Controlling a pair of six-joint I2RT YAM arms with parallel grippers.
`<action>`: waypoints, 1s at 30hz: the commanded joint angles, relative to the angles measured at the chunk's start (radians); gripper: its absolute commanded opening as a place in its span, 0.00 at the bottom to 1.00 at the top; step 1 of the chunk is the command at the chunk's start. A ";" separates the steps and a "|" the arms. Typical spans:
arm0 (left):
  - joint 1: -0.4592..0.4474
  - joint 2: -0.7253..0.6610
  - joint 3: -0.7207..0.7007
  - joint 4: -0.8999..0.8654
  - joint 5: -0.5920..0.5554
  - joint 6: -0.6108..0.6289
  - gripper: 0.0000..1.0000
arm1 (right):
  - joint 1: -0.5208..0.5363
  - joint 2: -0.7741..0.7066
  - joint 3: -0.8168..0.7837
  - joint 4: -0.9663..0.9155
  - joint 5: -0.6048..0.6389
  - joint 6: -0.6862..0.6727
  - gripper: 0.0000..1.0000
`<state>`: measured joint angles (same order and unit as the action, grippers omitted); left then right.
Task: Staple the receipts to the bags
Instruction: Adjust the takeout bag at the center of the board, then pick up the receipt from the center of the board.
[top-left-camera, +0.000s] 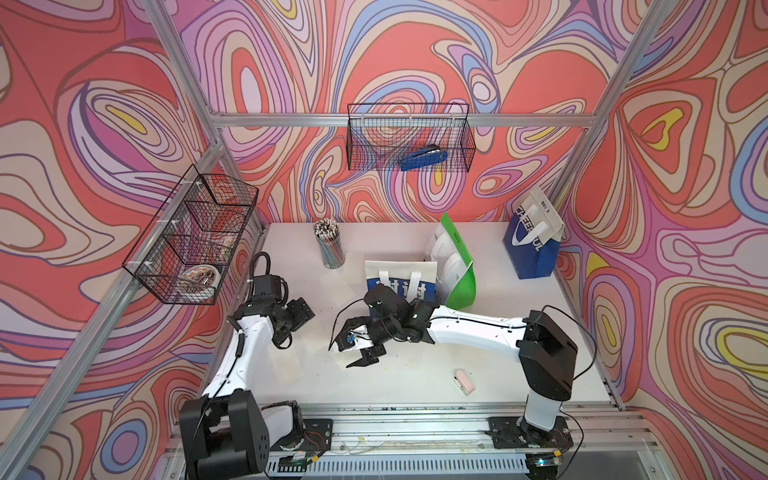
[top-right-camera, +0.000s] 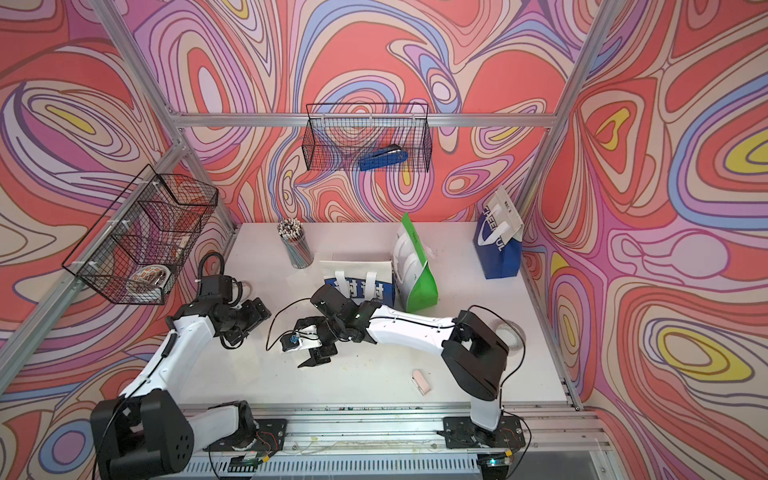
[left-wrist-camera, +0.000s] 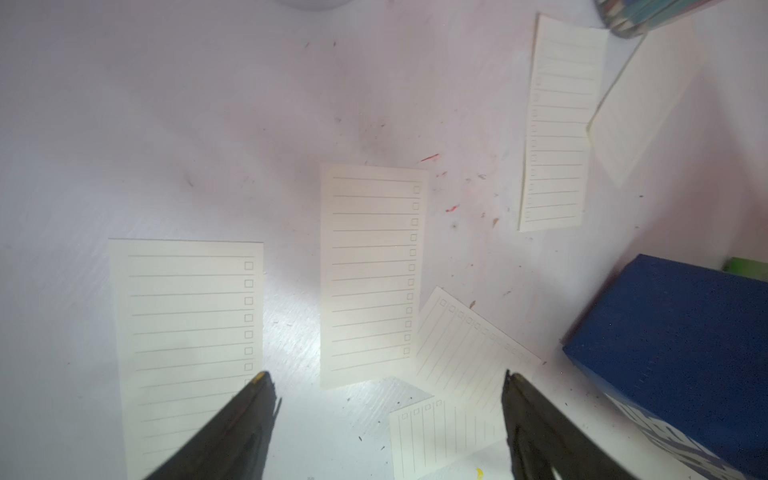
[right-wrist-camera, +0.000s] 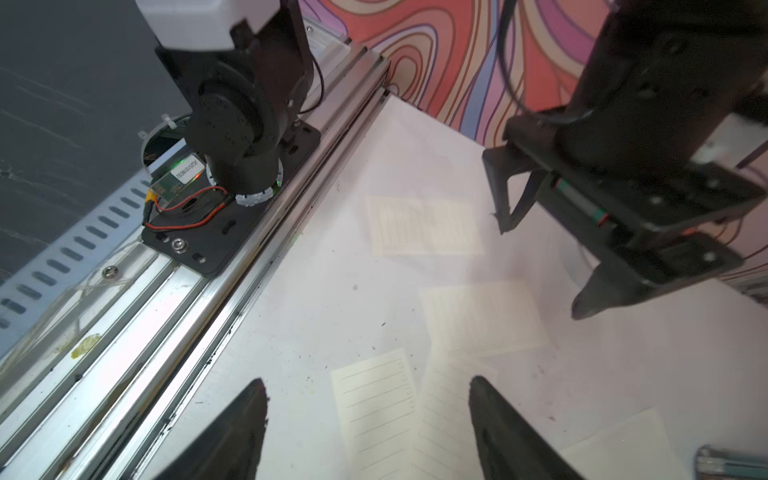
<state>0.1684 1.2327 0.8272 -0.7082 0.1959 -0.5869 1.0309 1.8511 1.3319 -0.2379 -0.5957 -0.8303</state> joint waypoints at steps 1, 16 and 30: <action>-0.004 0.054 0.039 -0.078 -0.023 -0.045 0.79 | 0.003 0.015 -0.020 0.110 0.011 0.042 0.78; -0.023 0.214 0.045 -0.071 -0.058 -0.065 0.67 | 0.019 0.161 -0.090 0.331 0.189 0.449 0.81; -0.034 0.312 0.094 -0.080 -0.094 -0.104 0.57 | 0.019 0.447 0.184 0.460 0.226 0.363 0.78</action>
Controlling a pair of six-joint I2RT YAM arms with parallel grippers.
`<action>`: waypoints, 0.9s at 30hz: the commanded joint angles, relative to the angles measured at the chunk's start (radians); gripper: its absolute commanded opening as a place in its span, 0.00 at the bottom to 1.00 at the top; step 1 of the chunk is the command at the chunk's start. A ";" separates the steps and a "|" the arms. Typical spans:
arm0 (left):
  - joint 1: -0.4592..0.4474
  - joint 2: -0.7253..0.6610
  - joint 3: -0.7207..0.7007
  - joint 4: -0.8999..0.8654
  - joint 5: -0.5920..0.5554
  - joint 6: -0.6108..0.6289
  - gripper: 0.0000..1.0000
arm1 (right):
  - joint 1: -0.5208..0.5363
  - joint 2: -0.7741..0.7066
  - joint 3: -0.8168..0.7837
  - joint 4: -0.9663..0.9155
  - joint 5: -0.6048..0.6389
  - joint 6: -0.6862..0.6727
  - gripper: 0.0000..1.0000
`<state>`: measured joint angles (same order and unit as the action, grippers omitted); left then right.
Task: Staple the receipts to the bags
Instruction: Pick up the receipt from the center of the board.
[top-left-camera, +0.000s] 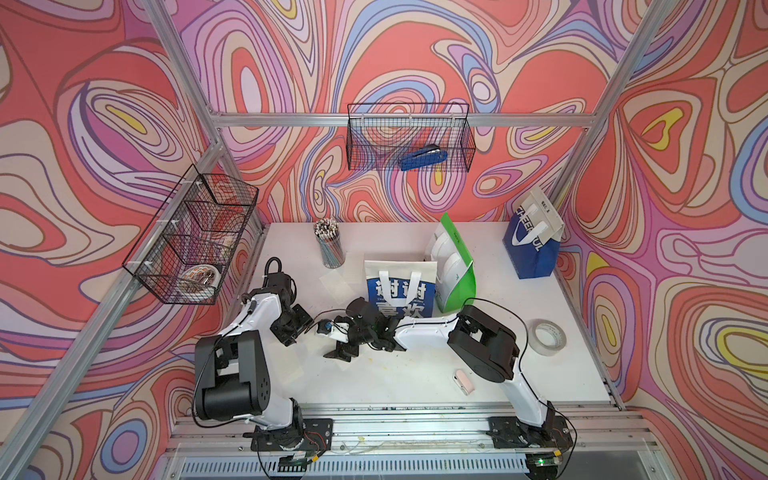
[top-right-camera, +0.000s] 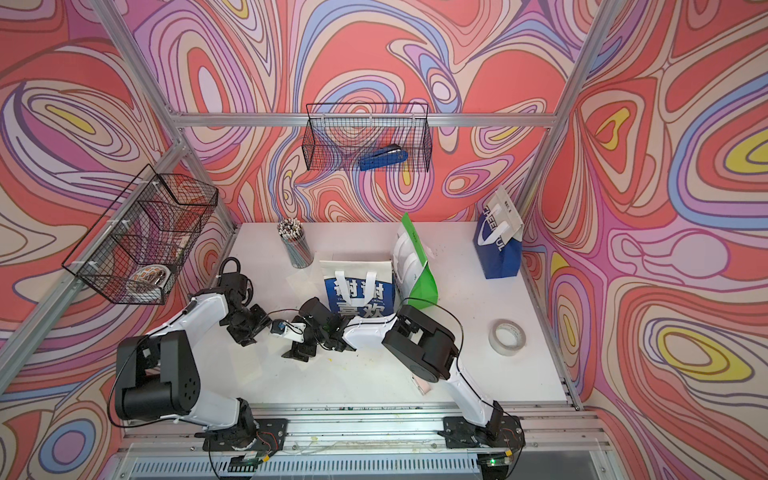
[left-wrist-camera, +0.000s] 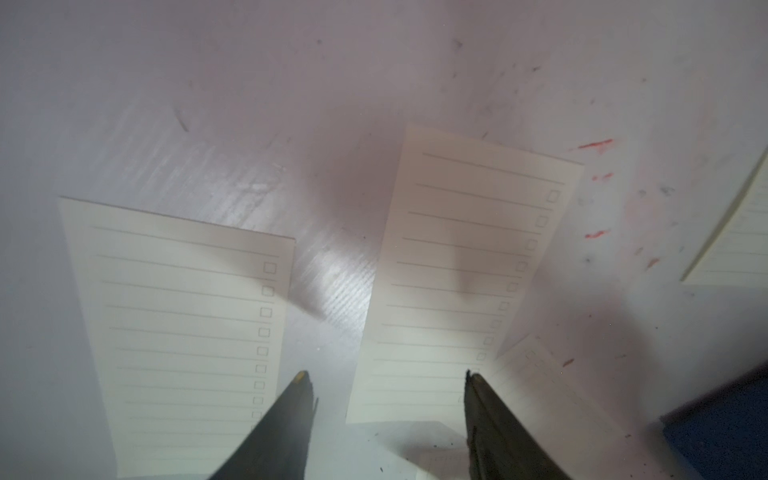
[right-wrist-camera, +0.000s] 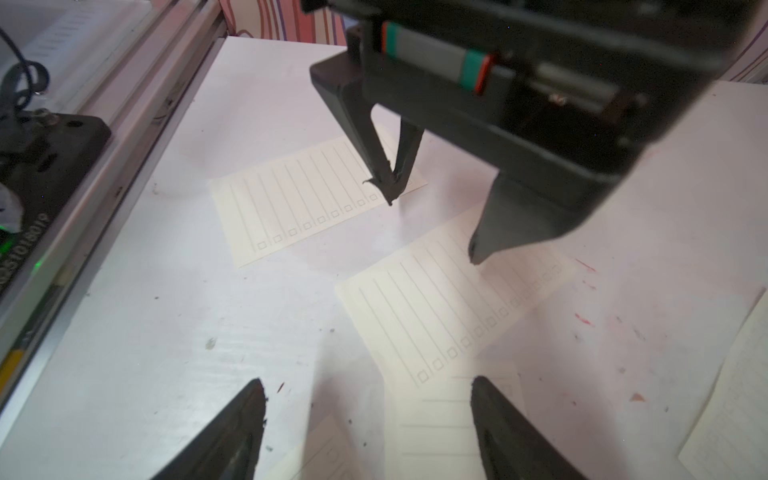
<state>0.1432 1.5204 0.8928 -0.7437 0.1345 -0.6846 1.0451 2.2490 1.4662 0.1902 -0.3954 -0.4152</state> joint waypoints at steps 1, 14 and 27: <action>-0.010 0.028 0.028 -0.051 -0.040 -0.002 0.54 | 0.004 0.061 0.072 0.018 0.036 -0.063 0.77; -0.008 0.050 -0.036 -0.037 -0.003 0.040 0.23 | -0.014 0.154 0.165 -0.054 -0.025 -0.074 0.80; 0.074 -0.100 0.081 -0.120 -0.144 0.026 0.30 | -0.049 0.346 0.469 -0.249 -0.118 0.052 0.64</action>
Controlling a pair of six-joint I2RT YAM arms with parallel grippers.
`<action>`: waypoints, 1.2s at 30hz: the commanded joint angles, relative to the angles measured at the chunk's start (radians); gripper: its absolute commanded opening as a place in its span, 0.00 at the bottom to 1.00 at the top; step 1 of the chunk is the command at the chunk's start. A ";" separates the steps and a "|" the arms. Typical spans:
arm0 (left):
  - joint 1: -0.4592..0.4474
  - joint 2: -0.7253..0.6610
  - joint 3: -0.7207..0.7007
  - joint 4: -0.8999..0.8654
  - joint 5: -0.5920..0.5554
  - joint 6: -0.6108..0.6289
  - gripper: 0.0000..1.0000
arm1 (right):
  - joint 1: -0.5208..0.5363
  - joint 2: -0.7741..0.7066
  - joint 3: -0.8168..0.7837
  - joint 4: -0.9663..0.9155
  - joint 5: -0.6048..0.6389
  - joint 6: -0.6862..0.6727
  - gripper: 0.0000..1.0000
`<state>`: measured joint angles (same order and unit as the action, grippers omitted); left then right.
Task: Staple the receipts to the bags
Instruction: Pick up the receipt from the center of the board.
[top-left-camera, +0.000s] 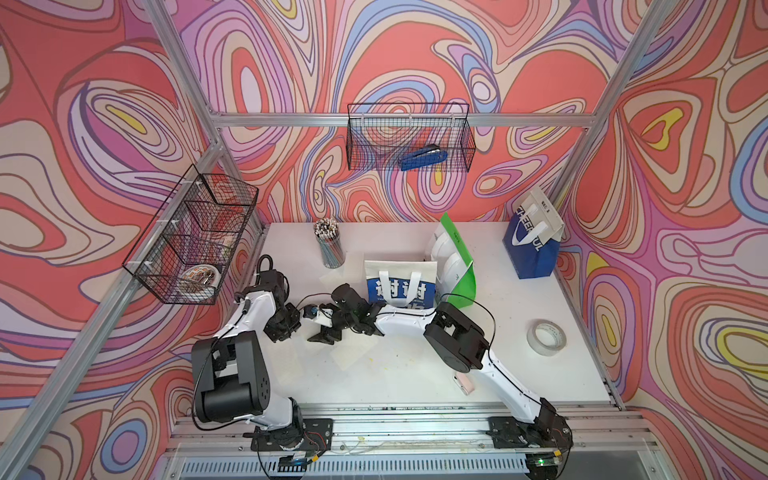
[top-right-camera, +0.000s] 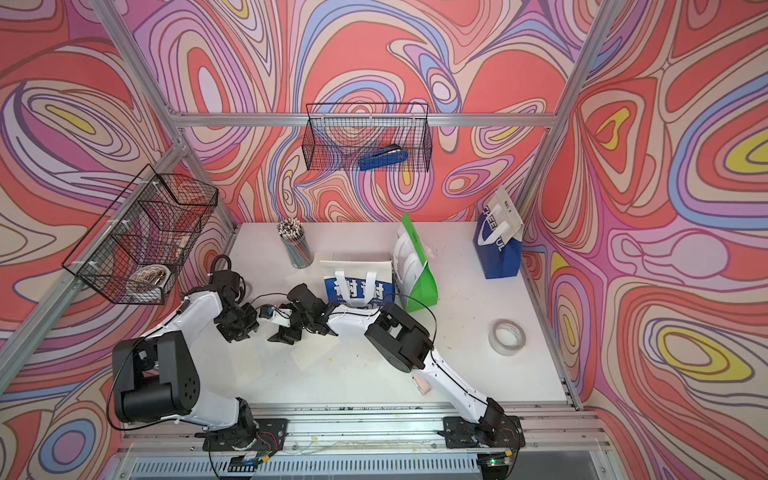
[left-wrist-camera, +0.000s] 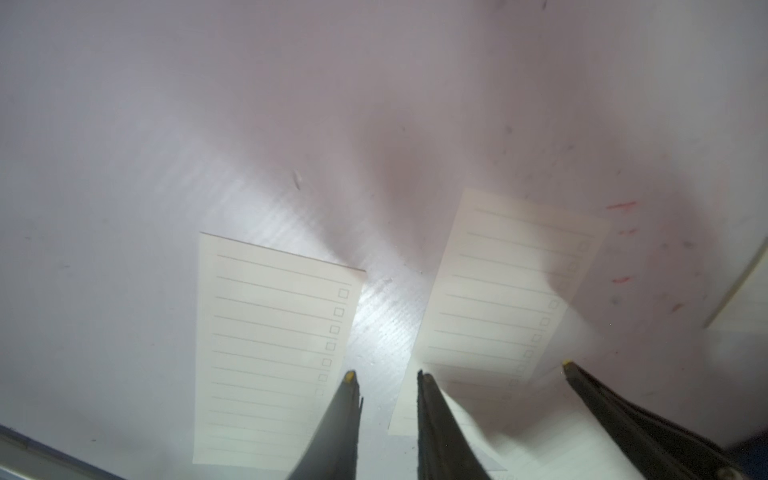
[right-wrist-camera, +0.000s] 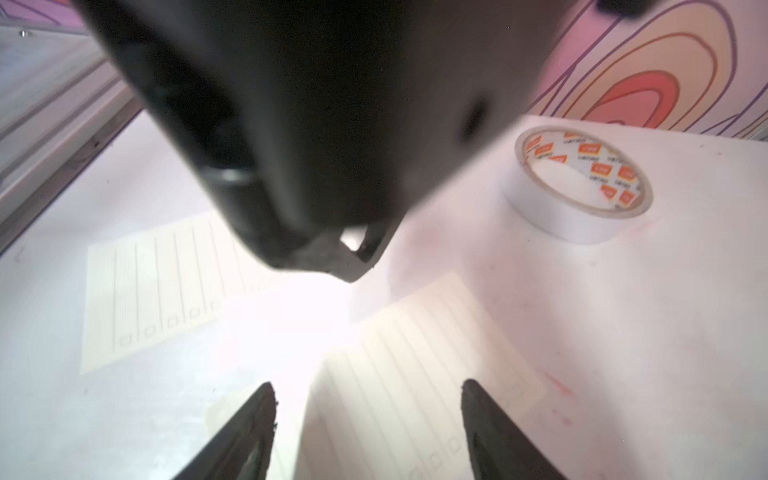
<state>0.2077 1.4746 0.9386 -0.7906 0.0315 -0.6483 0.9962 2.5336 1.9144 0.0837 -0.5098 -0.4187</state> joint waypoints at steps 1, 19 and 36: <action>0.010 -0.061 0.035 -0.067 -0.043 -0.010 0.30 | 0.001 0.063 0.011 -0.160 -0.015 0.056 0.60; 0.003 0.000 -0.033 0.079 0.122 -0.024 0.34 | 0.010 -0.091 -0.223 -0.492 0.055 -0.098 0.45; -0.139 0.048 -0.179 0.140 0.193 -0.101 0.33 | 0.017 -0.320 -0.365 -0.439 -0.096 -0.281 0.65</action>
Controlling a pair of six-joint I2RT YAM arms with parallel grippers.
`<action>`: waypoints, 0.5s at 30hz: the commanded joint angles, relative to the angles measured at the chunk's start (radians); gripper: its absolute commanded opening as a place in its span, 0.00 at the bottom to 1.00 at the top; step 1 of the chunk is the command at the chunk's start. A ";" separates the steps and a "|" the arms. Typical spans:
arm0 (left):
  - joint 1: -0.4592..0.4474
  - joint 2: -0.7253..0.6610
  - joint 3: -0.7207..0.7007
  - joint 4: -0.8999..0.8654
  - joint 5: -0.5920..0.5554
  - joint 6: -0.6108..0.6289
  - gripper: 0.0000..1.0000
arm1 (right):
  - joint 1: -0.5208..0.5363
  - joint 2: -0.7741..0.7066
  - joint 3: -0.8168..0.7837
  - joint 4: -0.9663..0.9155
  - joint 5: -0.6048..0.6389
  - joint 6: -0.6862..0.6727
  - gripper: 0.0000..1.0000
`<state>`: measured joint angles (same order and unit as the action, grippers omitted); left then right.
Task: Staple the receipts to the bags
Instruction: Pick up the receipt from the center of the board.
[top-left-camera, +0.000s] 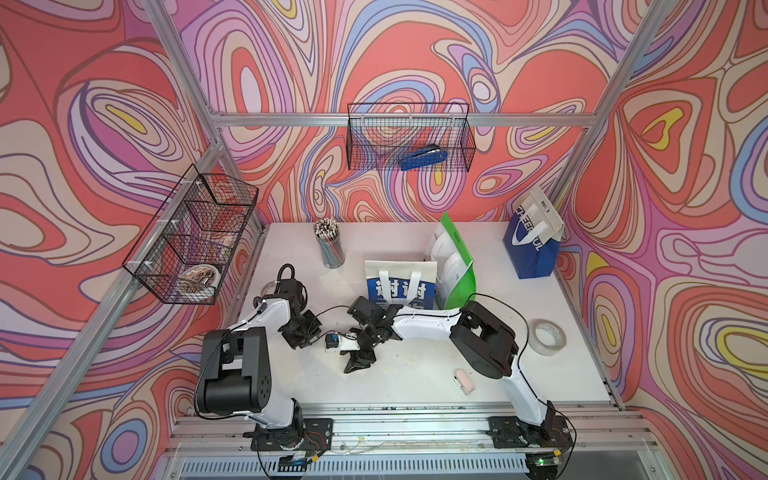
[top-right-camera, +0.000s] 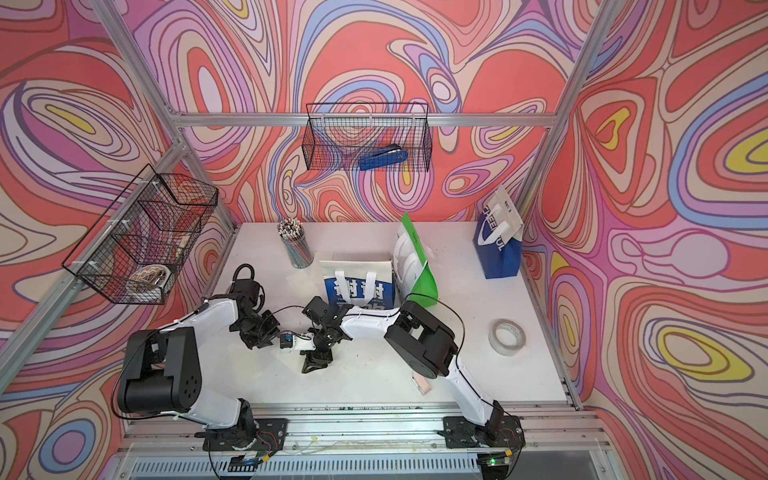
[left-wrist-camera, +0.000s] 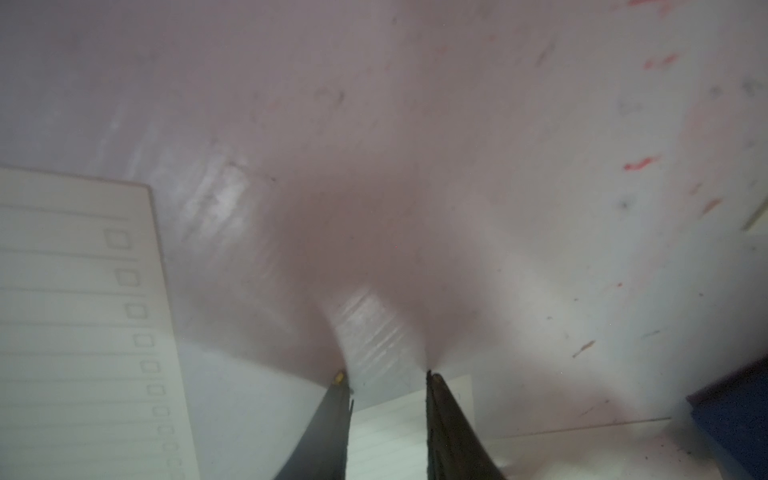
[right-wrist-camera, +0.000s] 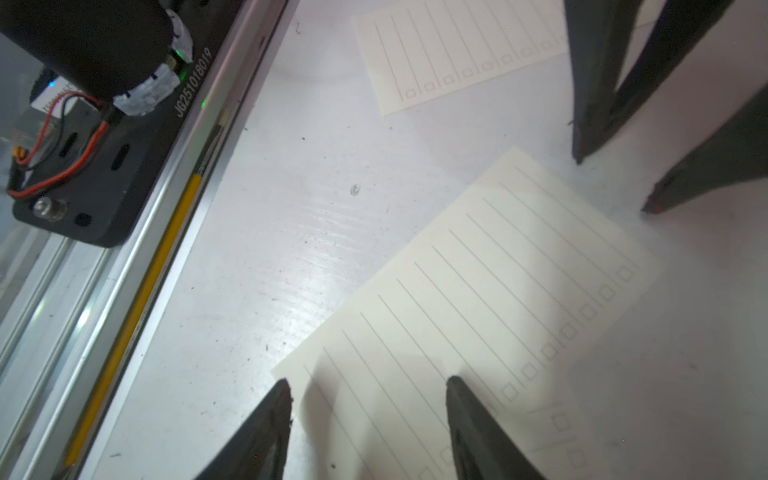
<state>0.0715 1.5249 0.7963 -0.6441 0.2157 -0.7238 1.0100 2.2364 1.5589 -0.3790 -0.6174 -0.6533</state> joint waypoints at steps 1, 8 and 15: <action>-0.003 -0.011 -0.040 -0.012 0.009 -0.018 0.32 | 0.003 -0.012 0.000 0.031 0.021 -0.064 0.66; -0.001 -0.064 -0.014 -0.063 -0.008 0.000 0.31 | 0.003 0.062 0.063 0.116 0.032 -0.099 0.78; 0.073 -0.137 0.010 -0.107 -0.059 -0.001 0.31 | 0.003 0.162 0.182 0.072 0.009 -0.126 0.86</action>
<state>0.1055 1.4342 0.7841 -0.6907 0.1986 -0.7185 1.0103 2.3501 1.6981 -0.2871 -0.5980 -0.7559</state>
